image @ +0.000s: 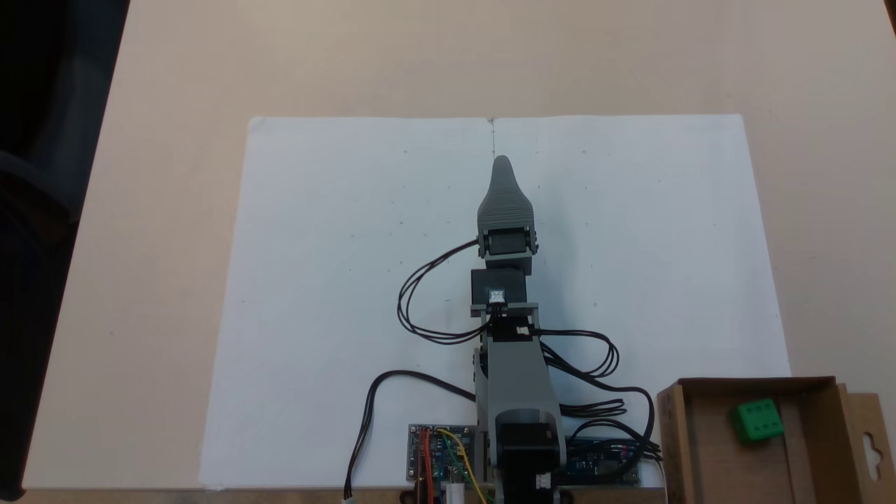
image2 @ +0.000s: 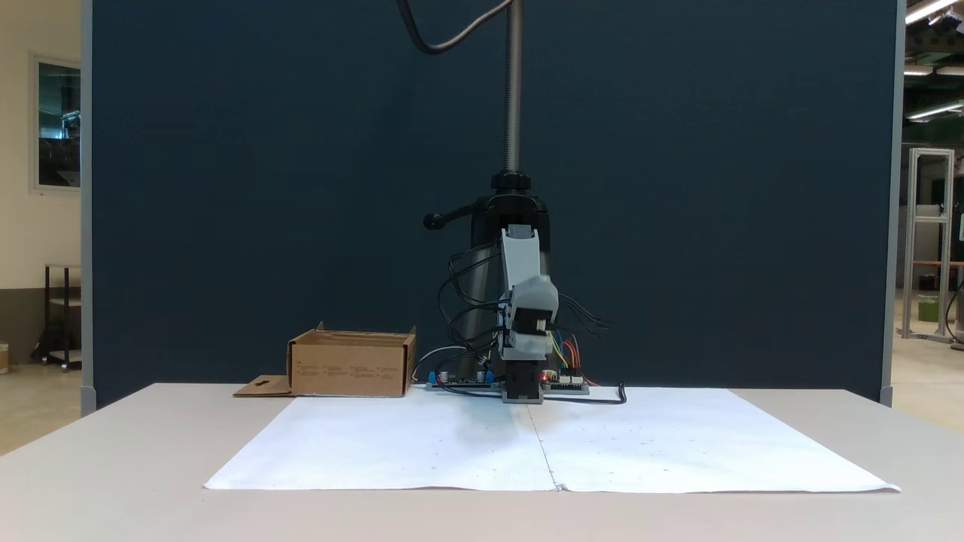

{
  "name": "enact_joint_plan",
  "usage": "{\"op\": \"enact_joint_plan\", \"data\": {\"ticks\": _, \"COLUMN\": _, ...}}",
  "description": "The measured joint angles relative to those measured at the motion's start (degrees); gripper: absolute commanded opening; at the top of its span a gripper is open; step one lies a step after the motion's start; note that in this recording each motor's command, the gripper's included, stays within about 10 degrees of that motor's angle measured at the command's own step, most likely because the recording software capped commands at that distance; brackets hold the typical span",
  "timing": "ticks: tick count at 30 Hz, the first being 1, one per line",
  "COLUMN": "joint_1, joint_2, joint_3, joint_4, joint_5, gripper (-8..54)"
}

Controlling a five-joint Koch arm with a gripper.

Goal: Grasp a green dice and put it in the bin.

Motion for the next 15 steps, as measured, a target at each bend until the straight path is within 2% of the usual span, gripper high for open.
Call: {"op": "enact_joint_plan", "data": {"ticks": 15, "joint_1": 0.8, "joint_2": 0.0, "joint_3": 0.0, "joint_4": -6.8, "joint_5": 0.0, "gripper": 44.6}}
